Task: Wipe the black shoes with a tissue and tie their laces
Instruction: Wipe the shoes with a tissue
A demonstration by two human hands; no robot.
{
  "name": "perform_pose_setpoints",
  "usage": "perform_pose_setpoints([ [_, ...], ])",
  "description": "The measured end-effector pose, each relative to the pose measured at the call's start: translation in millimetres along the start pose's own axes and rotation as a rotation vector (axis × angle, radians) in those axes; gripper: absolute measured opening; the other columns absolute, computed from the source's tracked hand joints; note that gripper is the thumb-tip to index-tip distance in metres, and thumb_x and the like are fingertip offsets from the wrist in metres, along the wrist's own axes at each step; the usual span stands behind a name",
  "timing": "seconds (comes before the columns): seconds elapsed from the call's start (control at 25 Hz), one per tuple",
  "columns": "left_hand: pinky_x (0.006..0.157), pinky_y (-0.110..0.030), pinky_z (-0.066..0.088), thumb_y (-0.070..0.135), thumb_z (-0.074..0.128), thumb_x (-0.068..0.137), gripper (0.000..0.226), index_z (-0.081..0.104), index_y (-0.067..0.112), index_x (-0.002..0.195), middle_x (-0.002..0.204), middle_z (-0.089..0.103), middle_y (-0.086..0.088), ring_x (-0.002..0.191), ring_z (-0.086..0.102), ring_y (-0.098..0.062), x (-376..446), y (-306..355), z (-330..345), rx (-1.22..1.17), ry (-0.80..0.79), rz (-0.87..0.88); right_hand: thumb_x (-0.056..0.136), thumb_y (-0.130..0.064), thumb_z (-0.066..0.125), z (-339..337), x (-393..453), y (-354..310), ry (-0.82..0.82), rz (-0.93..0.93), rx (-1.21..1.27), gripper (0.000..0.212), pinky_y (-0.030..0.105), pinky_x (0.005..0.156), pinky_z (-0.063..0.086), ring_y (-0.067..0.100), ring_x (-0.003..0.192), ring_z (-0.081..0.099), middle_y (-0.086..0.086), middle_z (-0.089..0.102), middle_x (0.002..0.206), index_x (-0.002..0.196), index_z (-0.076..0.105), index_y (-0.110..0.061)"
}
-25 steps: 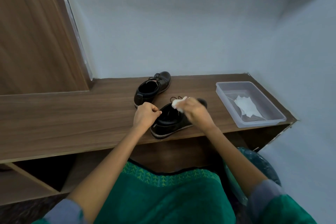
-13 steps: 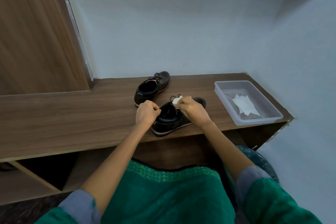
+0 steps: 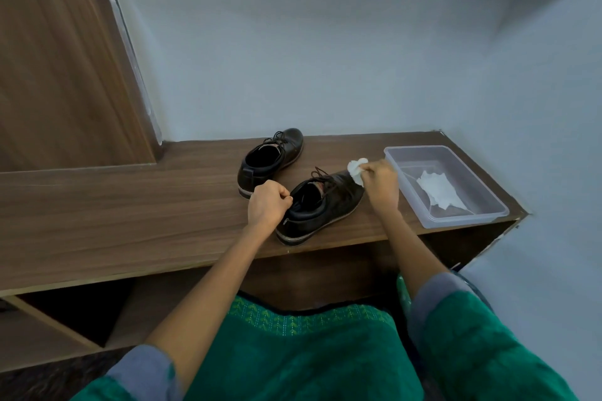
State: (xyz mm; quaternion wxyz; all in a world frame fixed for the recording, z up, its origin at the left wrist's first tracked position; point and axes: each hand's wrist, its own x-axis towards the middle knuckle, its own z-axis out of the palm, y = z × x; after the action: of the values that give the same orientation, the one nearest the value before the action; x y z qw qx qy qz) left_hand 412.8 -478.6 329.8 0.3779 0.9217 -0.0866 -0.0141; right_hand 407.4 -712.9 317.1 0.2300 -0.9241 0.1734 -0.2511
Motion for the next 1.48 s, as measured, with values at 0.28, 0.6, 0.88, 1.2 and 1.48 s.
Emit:
perform_pose_setpoints([
  [0.28, 0.081, -0.032, 0.053, 0.013, 0.063, 0.086, 0.014, 0.073, 0.008, 0.093, 0.104, 0.071, -0.005, 0.094, 0.065, -0.019, 6, -5, 1, -0.028, -0.025, 0.002, 0.09, 0.008, 0.042, 21, 19, -3, -0.372, -0.068, -0.299, 0.042, 0.039, 0.1, 0.043, 0.032, 0.124, 0.045, 0.014, 0.039, 0.141, 0.129, 0.052, -0.001],
  [0.6, 0.073, -0.024, 0.047, 0.016, 0.065, 0.085, 0.014, 0.074, 0.011, 0.095, 0.1, 0.073, -0.003, 0.094, 0.066, -0.017, 6, -4, 4, -0.035, -0.01, -0.022, 0.091, 0.008, 0.04, 26, -20, -13, -0.153, 0.48, 0.084, 0.04, 0.034, 0.087, 0.047, 0.032, 0.111, 0.057, 0.021, 0.059, 0.121, 0.129, 0.049, 0.001],
  [0.88, 0.069, -0.026, 0.047, 0.019, 0.064, 0.085, 0.012, 0.074, 0.015, 0.092, 0.098, 0.073, 0.0, 0.088, 0.066, -0.014, 6, 0, 3, 0.002, -0.056, -0.031, 0.092, 0.005, 0.039, 34, -78, -41, -0.092, 0.58, 0.23, 0.037, 0.039, 0.088, 0.046, 0.035, 0.109, 0.056, 0.023, 0.061, 0.115, 0.126, 0.051, 0.001],
  [1.2, 0.064, -0.026, 0.051, 0.013, 0.063, 0.085, 0.015, 0.071, 0.012, 0.073, 0.072, 0.064, 0.005, 0.061, 0.057, -0.007, -11, -3, 1, -0.232, 0.025, -0.238, 0.099, -0.007, 0.038, 44, -139, -100, -0.041, 0.805, 0.617, 0.039, 0.032, 0.085, 0.043, 0.029, 0.114, 0.055, 0.015, 0.057, 0.129, 0.137, 0.046, -0.008],
  [1.48, 0.075, -0.036, 0.058, 0.015, 0.065, 0.084, 0.012, 0.072, 0.008, 0.09, 0.09, 0.071, -0.009, 0.067, 0.063, -0.021, -25, 5, 2, -0.433, 0.127, -0.401, 0.099, -0.009, 0.039, 39, -174, -127, -0.017, 0.932, 0.775, 0.037, 0.033, 0.083, 0.044, 0.029, 0.111, 0.057, 0.014, 0.059, 0.127, 0.135, 0.049, -0.008],
])
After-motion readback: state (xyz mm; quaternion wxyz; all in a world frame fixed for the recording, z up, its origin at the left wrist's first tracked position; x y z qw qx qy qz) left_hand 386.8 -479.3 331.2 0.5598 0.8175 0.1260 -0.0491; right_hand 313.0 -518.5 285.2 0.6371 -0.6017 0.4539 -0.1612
